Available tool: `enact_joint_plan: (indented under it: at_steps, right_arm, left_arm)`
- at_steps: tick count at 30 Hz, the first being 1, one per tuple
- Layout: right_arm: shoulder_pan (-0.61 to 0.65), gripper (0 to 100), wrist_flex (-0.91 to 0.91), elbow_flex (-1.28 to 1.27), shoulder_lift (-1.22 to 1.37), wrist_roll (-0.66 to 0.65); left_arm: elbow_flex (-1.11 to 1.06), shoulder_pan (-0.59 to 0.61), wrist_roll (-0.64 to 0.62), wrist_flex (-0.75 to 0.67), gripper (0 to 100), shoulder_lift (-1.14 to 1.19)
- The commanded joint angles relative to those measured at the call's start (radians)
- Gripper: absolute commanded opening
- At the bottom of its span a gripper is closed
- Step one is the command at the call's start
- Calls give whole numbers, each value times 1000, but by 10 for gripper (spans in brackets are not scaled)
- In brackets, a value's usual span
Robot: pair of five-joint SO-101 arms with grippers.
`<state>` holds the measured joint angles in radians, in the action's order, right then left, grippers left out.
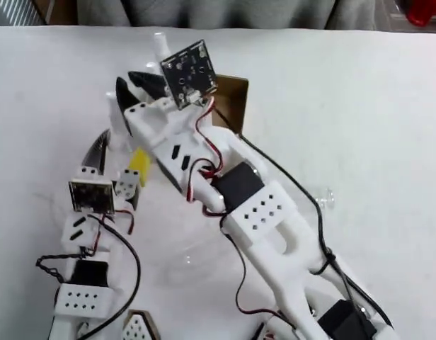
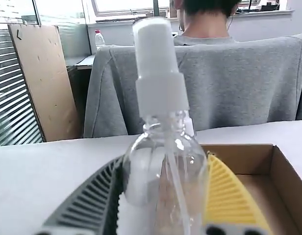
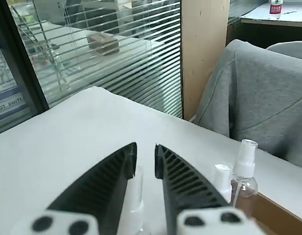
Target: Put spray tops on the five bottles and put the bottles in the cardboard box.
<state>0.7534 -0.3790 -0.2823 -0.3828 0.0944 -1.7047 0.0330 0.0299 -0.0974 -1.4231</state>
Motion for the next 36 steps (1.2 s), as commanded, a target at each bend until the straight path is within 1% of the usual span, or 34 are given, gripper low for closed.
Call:
enact_joint_plan:
  at_steps: [1,7,19,24,29,34,36]
  right_arm:
    - [-21,44,47,54,36,25]
    - [-16,44,44,58,87,20]
    - [-21,44,44,60,84,18]
    - [-18,44,48,60,38,29]
    - [4,44,125,37,25,31]
    - [5,44,263,-23,35,31]
    - [5,44,288,-48,28,29]
  left_arm:
    - [6,-4,2,8,24,-15]
    - [6,-4,2,8,24,-13]
    - [6,-4,2,8,24,-12]
    - [6,-4,2,8,24,-12]
    - [6,-4,2,8,24,-10]
    - [6,-4,2,9,24,-10]
    - [6,-4,2,9,24,-10]
